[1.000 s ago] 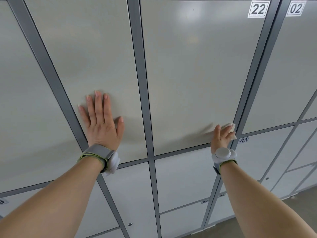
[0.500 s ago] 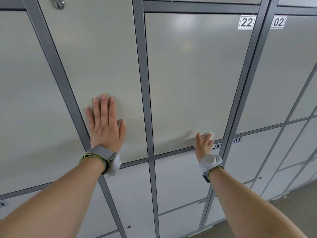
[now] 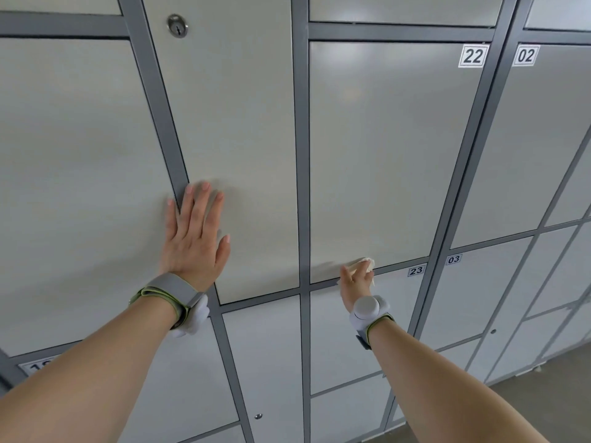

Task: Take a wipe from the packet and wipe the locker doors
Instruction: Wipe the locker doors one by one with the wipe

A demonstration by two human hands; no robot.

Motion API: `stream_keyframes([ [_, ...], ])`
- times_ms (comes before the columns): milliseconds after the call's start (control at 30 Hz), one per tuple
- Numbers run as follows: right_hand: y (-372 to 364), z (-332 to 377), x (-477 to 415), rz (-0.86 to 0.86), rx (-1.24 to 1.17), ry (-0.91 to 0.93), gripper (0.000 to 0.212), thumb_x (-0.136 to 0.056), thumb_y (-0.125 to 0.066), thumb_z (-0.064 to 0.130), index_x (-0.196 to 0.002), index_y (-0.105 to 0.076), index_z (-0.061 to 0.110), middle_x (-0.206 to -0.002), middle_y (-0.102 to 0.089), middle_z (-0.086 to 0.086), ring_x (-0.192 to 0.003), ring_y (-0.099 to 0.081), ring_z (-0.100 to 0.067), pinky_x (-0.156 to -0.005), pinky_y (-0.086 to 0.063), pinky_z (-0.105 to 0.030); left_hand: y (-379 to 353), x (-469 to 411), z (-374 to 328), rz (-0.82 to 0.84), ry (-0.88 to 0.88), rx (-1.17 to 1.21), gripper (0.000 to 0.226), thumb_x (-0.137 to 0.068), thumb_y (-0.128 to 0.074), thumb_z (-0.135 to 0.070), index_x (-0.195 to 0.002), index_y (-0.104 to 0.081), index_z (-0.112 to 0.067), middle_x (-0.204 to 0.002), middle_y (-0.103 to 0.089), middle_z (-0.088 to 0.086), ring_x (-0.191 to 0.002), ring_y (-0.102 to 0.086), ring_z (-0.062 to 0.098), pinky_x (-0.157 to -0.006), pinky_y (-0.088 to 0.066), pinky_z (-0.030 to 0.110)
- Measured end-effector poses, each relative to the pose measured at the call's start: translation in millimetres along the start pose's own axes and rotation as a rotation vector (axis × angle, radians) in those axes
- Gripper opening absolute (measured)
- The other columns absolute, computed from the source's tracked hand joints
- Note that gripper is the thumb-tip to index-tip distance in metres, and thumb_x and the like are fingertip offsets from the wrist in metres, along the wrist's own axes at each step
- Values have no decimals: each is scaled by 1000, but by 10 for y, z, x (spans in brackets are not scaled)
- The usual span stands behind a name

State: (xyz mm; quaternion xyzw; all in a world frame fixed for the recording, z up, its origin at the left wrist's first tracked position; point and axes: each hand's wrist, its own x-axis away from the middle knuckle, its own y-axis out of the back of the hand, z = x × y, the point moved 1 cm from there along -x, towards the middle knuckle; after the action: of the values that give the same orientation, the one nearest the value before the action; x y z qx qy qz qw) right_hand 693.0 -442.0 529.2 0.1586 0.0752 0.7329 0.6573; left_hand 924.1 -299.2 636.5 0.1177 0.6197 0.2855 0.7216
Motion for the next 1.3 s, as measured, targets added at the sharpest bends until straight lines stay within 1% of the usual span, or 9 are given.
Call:
stream_keyframes([
  [67,-127,93,103,-5,-2,-42,68,-99,-33,31,-150,9,16,-157,5,-16,-138,-24,-31,-112,-20,-43,58,37,100,0,16,-7,65,-88,-34,-29,-147,-18,-6,-153,-17,19,-146,8,23,-117,9,43],
  [267,-496,239,426,38,-34,18,73,-98,-39,26,-150,11,14,-155,15,-17,-143,-11,-34,-111,-21,-40,173,59,252,-35,19,-16,63,-88,-36,-28,-145,-24,-3,-151,-20,20,-141,-6,35,-117,9,42],
  [567,-710,449,686,102,-45,121,73,-98,-41,19,-150,10,17,-156,15,-14,-140,-20,-34,-110,-26,-39,247,14,369,-26,12,-7,62,-88,-36,-29,-145,-25,-7,-152,-21,20,-142,-5,33,-117,10,41],
  [833,-695,795,857,98,60,574,78,-95,-48,9,-150,7,12,-153,26,-11,-145,5,-23,-90,3,3,367,-156,427,-79,9,-10,62,-88,-36,-29,-144,-25,-5,-150,-25,22,-140,-8,36,-117,8,41],
  [900,-676,859,849,72,94,659,78,-94,-49,9,-150,4,12,-154,24,-10,-145,6,-22,-99,0,-2,378,-182,436,-83,12,-5,62,-89,-36,-30,-145,-24,-5,-150,-25,23,-140,-8,36,-117,9,40],
  [967,-642,895,807,27,113,731,77,-92,-51,10,-150,1,13,-156,20,-7,-146,4,-24,-115,-11,-23,396,-208,439,-88,18,5,62,-89,-36,-29,-145,-24,-5,-150,-25,23,-140,-10,36,-117,9,39],
  [1033,-616,852,778,-4,128,761,76,-91,-51,8,-150,-5,12,-156,16,0,-146,0,-24,-116,-21,-40,391,-203,441,-78,24,10,62,-89,-35,-29,-145,-23,-6,-151,-25,22,-141,-12,36,-117,8,40],
  [1100,-591,781,783,-8,170,799,75,-89,-52,7,-150,-7,12,-153,15,7,-147,-1,-23,-114,-26,-42,390,-196,439,-76,25,7,62,-89,-35,-30,-146,-22,-6,-151,-25,22,-141,-12,36,-117,7,40],
  [1300,-508,1125,721,-85,399,998,77,-87,-54,9,-149,-9,4,-154,18,-7,-144,16,-26,-118,6,-35,462,-414,452,-131,22,-8,62,-89,-36,-29,-145,-24,-5,-151,-24,22,-140,-11,37,-117,9,38],
])
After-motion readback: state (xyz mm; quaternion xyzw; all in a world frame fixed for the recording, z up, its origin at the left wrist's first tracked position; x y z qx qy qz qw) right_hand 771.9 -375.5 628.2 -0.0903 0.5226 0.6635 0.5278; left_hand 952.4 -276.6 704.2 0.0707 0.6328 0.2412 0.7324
